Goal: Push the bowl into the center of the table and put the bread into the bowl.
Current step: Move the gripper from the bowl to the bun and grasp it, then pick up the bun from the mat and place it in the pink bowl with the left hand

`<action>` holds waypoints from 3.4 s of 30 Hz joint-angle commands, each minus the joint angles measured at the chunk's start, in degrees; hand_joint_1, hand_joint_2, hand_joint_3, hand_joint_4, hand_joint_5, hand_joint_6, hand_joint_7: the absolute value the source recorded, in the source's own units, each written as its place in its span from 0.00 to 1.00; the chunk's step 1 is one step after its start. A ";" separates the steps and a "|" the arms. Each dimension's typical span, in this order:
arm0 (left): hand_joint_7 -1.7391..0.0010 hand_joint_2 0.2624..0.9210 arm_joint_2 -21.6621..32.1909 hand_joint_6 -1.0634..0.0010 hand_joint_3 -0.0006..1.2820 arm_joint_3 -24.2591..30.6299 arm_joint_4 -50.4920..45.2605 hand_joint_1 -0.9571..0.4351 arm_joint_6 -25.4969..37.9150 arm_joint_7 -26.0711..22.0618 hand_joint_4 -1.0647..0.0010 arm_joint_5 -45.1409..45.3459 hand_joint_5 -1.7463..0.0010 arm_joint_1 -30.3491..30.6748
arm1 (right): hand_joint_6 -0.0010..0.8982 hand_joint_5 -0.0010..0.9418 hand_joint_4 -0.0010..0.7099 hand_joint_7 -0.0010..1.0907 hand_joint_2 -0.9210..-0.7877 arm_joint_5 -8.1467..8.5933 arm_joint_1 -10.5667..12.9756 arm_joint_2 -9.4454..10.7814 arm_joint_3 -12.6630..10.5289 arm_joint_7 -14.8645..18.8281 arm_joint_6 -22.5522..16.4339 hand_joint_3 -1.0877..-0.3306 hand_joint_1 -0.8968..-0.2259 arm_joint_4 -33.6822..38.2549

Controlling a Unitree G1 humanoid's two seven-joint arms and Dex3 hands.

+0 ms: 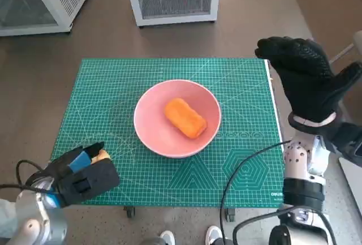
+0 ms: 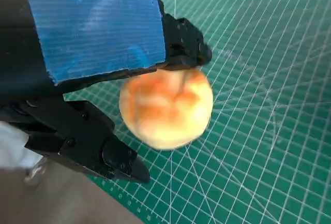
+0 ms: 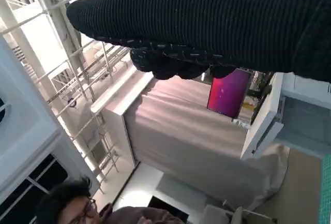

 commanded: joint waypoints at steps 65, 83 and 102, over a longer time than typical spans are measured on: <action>0.40 0.92 -5.97 0.31 0.04 1.25 -2.78 0.69 -18.91 -0.15 0.23 7.79 0.40 -34.76 | 0.44 0.01 0.37 0.01 0.00 0.51 2.83 1.03 0.81 -0.37 2.41 0.52 0.49 -1.10; 0.42 0.92 -17.47 0.33 0.07 -9.24 22.60 0.69 -35.36 4.77 0.27 6.32 0.33 -45.85 | 0.44 0.01 0.38 0.01 0.00 -0.16 4.16 0.44 0.26 -1.42 2.33 0.50 0.47 -3.02; 0.37 0.93 -21.47 0.38 0.10 -11.12 31.03 0.69 -35.03 4.21 0.34 7.03 0.31 -43.51 | 0.45 0.00 0.38 0.01 0.00 -1.03 4.98 0.39 0.67 -3.43 2.10 0.48 0.47 -4.10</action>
